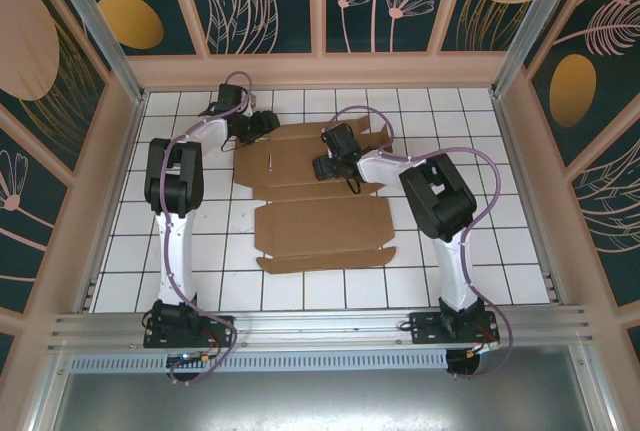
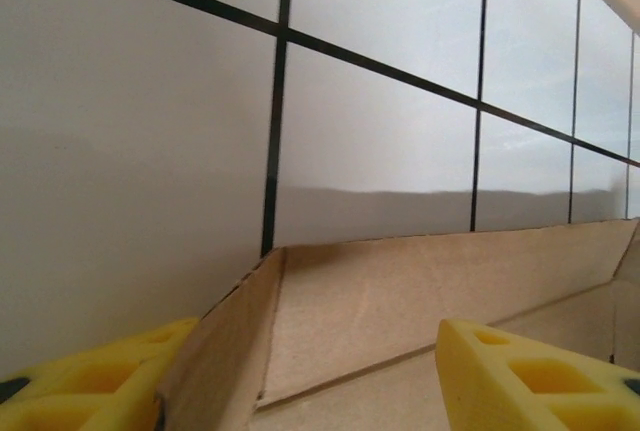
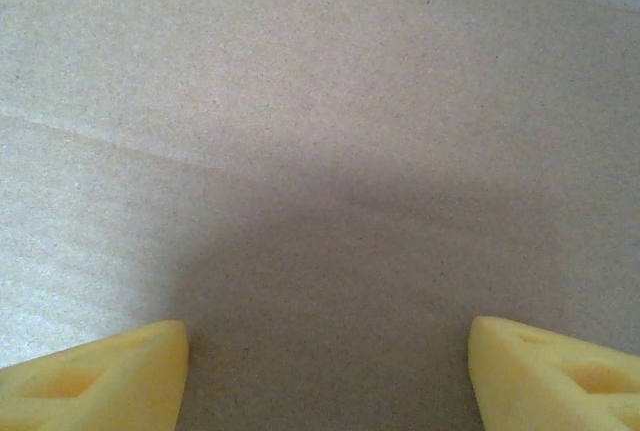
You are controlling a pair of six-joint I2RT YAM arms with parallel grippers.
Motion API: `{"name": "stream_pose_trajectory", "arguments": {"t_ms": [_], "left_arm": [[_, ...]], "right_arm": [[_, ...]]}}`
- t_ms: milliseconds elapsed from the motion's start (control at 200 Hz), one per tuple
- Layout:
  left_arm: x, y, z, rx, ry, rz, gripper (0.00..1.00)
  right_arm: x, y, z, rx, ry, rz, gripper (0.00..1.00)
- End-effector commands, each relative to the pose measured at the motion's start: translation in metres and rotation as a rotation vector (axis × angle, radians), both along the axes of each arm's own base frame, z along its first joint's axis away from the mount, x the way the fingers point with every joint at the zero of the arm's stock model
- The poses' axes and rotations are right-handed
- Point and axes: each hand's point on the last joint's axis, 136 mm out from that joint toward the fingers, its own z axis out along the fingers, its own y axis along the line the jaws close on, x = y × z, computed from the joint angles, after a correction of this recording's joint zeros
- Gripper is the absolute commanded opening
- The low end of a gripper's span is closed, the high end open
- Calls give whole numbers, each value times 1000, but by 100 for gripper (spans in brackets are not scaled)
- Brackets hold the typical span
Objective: Fold the paper box
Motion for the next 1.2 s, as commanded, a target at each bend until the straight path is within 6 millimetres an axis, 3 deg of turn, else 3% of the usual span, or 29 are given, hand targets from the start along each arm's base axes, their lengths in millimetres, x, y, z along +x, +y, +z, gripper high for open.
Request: {"name": "stream_pose_trajectory", "arguments": {"t_ms": [0,295,826,1196], "left_arm": [[2,-13,28,-43,-57,-21,60],[16,7,50,88,-116,36,62],[18,-17,56,-57,-118,7,60],[19,-25,12,-75,-27,15,61]], "right_arm": [[-37,-9,-56,-67,198,41,72],[-39,-13,-62,-91,211,40,71],[-41,-9,-72,-88,239,49,69],[-44,-10,-78,-96,260,46,69]]}}
